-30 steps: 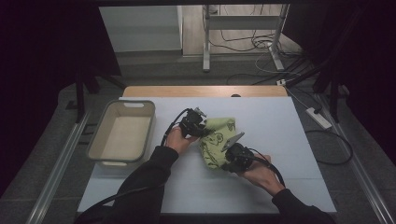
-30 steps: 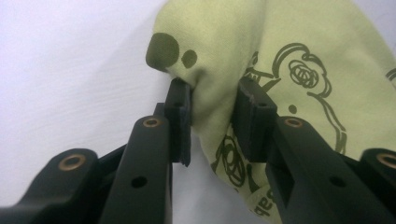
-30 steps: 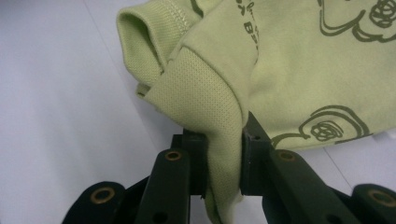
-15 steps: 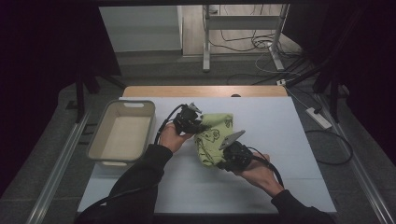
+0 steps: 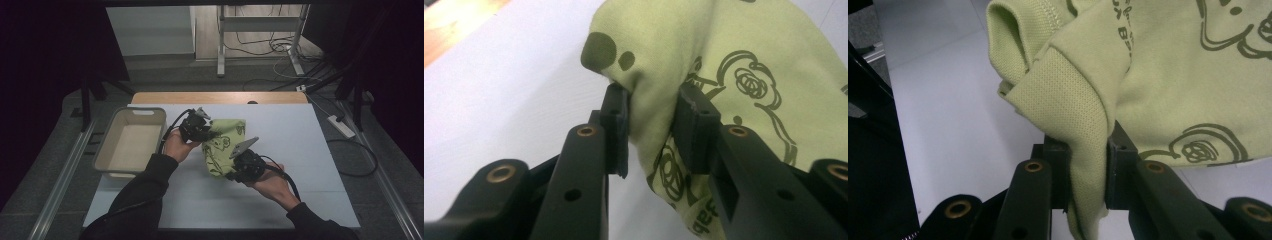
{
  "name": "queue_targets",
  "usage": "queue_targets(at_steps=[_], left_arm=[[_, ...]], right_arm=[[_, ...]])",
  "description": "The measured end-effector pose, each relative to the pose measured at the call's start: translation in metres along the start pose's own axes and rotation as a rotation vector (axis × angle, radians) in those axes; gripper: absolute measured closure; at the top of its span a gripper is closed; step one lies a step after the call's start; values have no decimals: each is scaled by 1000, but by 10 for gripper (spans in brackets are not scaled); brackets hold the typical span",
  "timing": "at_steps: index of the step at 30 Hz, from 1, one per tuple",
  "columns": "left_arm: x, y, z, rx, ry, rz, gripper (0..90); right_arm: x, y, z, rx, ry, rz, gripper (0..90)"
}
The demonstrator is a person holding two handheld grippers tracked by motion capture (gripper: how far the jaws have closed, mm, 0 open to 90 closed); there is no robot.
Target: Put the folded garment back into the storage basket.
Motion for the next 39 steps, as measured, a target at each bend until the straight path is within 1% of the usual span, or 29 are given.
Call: queue_targets(at_steps=[2,7,8,9,12,13,14,15,20,22,23,31,37,39], left_arm=[[0,-2,1,2,2,-2,688],[2,-14,7,20,6,-11,688],[2,-14,7,20,6,-11,689],[3,-18,9,24,10,-11,689],[3,-22,10,28,10,-12,689],[4,-26,12,33,10,-13,689],[4,-26,12,33,10,-13,689],[4,-30,15,36,10,-14,689],[6,-41,21,50,9,-21,689],[6,-43,22,53,8,-23,689],[5,-47,24,59,9,-21,689],[2,-61,35,85,4,-24,689],[-4,-70,43,105,-10,-22,689],[-6,-73,45,111,-16,-22,690]], right_arm=[[4,1,1,4,-1,-10,761],[14,3,5,17,-3,-32,761],[16,4,6,20,-5,-35,761],[17,5,7,23,-4,-39,761],[23,7,10,30,-5,-48,761],[25,8,11,32,-7,-51,761],[25,8,11,32,-7,-51,761],[28,9,12,35,-12,-54,761],[38,13,16,40,-14,-75,761],[39,13,17,42,-13,-78,761],[43,15,18,46,-15,-83,762],[56,26,24,57,-29,-93,762],[63,38,29,67,-36,-97,763],[66,41,31,72,-29,-101,763]])
Point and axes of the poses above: each handheld gripper's, and its own axes: y roughly forward along the jaws, x roughly out of its top, z roughly to its left, the point moved 10 cm from there along y, roughly forward along the jaws, and after that the axes turned 15 degrees about -z, right-handed, at the moved point
